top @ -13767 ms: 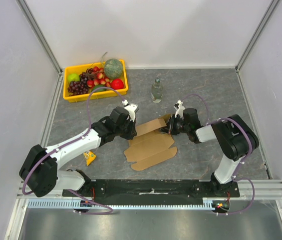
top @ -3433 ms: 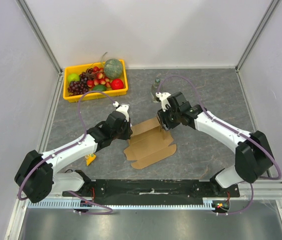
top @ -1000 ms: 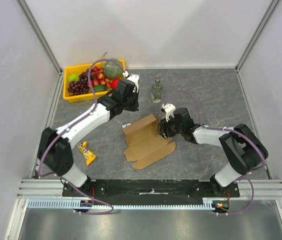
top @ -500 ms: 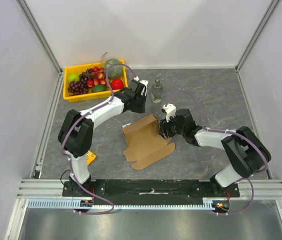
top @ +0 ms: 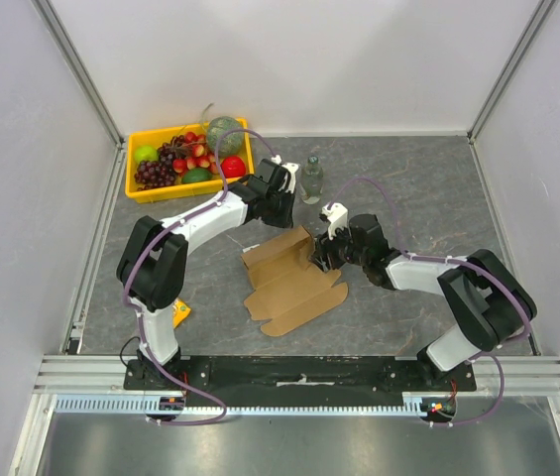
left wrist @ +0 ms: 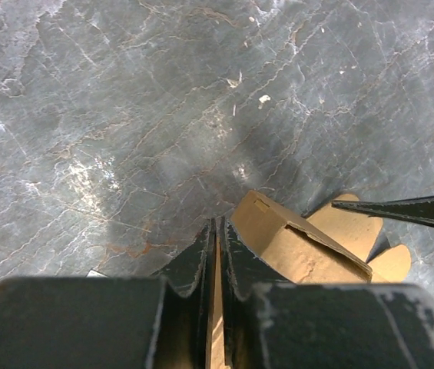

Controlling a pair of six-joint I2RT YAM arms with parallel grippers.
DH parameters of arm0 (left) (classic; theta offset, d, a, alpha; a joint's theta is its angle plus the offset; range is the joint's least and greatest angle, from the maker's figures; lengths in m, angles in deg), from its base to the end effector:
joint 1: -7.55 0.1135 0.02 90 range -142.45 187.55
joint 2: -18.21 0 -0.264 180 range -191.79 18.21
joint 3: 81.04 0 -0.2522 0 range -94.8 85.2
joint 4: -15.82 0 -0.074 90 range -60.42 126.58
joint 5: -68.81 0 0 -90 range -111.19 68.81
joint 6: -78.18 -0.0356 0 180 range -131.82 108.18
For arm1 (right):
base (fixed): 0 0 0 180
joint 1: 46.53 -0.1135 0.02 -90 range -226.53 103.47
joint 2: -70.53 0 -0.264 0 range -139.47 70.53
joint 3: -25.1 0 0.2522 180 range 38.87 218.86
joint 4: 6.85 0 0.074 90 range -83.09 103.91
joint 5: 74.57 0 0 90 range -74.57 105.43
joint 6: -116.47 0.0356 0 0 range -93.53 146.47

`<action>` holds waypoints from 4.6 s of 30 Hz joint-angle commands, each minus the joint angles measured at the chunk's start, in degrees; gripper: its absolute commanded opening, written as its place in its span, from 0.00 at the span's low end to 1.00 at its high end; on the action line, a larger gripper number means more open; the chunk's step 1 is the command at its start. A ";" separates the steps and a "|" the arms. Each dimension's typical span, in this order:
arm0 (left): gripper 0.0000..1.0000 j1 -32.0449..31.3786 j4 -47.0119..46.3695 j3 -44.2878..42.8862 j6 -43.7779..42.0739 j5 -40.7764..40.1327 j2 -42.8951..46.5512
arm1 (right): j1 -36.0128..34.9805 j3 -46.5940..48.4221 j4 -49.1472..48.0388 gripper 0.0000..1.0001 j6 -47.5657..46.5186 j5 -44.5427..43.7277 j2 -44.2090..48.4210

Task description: Fold the paper box

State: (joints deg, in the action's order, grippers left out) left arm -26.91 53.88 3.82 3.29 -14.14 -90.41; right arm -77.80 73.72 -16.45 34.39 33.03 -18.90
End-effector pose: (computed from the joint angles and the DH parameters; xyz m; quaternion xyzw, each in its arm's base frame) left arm 0.3418 -0.2399 0.2193 0.1783 0.9256 -0.1905 0.2741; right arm 0.2513 0.1652 0.1567 -0.2478 0.8280 0.2882 0.4123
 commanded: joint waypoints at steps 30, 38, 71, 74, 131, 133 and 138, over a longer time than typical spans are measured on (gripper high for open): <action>0.07 0.09 -3.02 5.53 0.70 7.01 2.97 | -0.55 -3.91 -23.66 0.50 6.49 -3.27 -5.85; 0.07 0.27 -4.78 7.90 2.64 9.65 4.20 | -1.34 -3.74 -25.69 0.47 7.02 -6.44 -6.55; 0.06 0.18 -8.39 10.81 6.16 14.84 3.33 | -2.75 -0.22 -28.68 0.26 8.78 -7.23 -11.74; 0.06 0.09 -8.39 11.07 5.89 14.31 3.50 | -2.84 -0.13 -28.24 0.26 8.69 -7.06 -11.65; 0.72 -33.39 21.32 -1.32 6.33 -50.29 3.59 | 1.03 -1.71 46.65 0.70 38.57 -44.50 49.44; 0.67 -33.39 21.67 -1.50 6.33 -51.26 3.15 | 1.29 -1.72 46.38 0.70 38.48 -43.98 49.35; 0.59 -33.48 20.62 -0.88 5.72 -51.26 2.98 | 2.17 -1.54 46.38 0.70 38.57 -42.74 49.26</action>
State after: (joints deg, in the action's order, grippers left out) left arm -60.04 74.62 4.78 9.72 -62.20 -87.10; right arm -76.27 71.07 29.80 71.92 -9.76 29.82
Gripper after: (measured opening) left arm 0.618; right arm 0.698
